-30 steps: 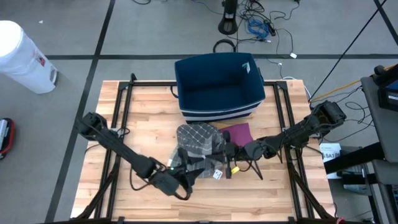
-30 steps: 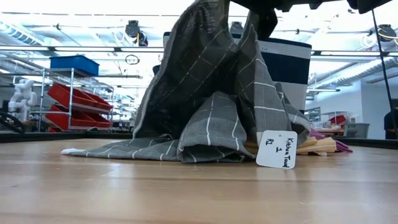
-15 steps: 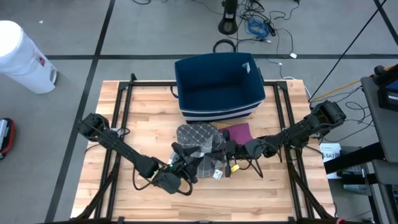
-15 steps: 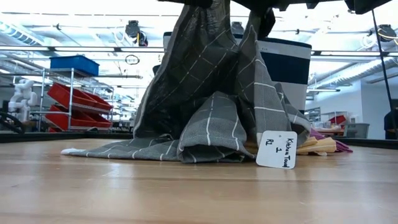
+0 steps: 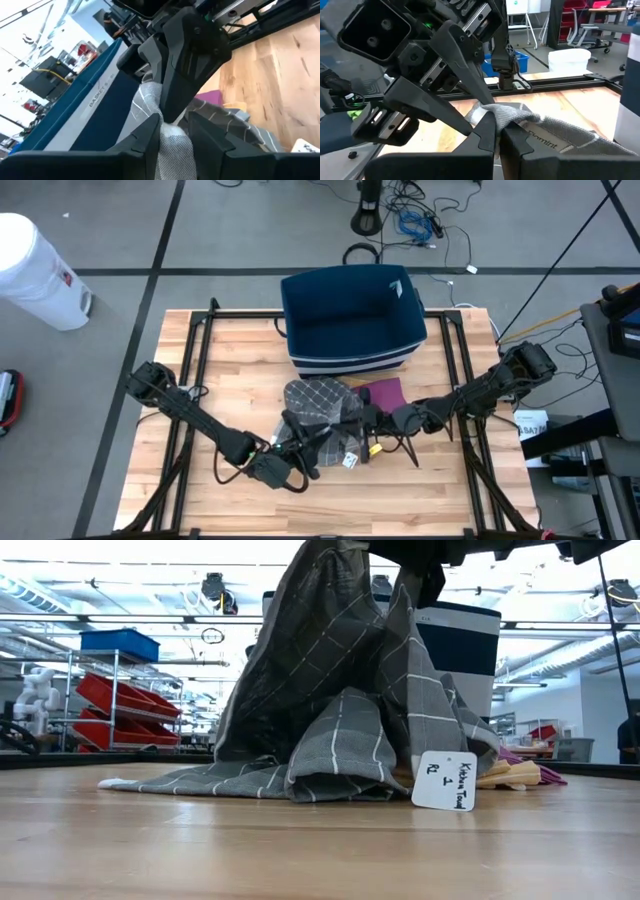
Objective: Fold towel
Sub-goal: Fold the gray towel
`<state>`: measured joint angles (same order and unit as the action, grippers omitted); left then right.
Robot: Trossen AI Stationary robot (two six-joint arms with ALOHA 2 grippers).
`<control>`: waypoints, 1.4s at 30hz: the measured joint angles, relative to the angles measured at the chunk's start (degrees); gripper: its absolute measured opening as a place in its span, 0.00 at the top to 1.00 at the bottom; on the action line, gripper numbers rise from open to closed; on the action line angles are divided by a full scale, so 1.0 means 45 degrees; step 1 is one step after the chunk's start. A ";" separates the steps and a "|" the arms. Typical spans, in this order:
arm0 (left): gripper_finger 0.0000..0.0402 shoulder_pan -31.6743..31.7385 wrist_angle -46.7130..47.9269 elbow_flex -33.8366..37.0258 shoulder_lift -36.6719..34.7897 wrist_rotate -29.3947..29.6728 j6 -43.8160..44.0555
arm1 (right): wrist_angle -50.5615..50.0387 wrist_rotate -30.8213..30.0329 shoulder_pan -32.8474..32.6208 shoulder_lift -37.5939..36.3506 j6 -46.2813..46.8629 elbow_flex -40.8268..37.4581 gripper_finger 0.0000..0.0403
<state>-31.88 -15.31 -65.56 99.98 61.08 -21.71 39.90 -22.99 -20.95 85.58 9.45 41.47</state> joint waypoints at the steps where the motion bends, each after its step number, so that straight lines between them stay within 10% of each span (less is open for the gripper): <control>1: 0.73 0.0001 -0.0001 0.0000 0.0002 0.0001 -0.0001 | -0.0022 -0.0006 0.0034 0.0000 0.0041 0.0000 1.00; 18: 0.96 0.0287 0.0947 0.0000 -0.0039 -0.0568 -0.0248 | -0.0176 0.0230 0.0112 0.0005 0.0294 -0.0005 0.98; 42: 0.59 -0.0112 0.0348 0.0000 -0.0005 0.0668 -0.0959 | 0.1005 0.0429 0.0141 0.0010 0.0487 0.0010 0.99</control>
<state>-32.39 -13.74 -65.56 99.96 64.09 -26.03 44.42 -21.06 -20.32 85.62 11.65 41.52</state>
